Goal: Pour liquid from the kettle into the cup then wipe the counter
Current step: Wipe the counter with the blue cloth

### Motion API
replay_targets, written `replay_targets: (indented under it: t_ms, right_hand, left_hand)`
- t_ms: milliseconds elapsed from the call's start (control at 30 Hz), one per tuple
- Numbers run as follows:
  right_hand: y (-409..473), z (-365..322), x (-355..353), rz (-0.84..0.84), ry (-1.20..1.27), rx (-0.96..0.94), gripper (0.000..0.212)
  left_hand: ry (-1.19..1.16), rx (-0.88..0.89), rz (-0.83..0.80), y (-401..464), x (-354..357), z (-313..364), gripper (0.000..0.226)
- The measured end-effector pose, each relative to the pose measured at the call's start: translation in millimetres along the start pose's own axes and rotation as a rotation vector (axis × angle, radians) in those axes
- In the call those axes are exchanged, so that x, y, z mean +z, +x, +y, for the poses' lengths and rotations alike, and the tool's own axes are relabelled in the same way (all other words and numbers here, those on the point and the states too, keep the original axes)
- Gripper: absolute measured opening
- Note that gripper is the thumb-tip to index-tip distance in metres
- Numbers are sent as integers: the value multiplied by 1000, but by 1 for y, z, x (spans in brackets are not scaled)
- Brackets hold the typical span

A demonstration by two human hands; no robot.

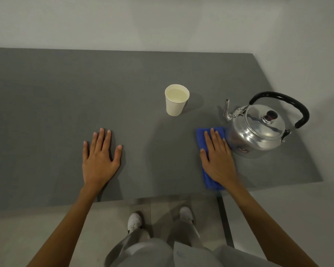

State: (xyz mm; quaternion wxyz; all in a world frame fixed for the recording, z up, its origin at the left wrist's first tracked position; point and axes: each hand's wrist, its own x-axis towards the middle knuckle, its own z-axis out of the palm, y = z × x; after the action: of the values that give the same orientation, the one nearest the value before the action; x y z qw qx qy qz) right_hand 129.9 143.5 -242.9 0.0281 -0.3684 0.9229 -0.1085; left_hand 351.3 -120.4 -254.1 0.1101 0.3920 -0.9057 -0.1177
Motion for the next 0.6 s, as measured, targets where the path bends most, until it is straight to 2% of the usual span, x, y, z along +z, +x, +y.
replay_targets:
  t_ms: [333,600]
  right_hand:
    - [79,-3,3,-15,44,94,65]
    - [91,-12,3,-40,38,-12,60]
  left_hand:
    - [8,-11,2,0,-1,-1,69]
    - [7,-5,-11,1,-2,0,69]
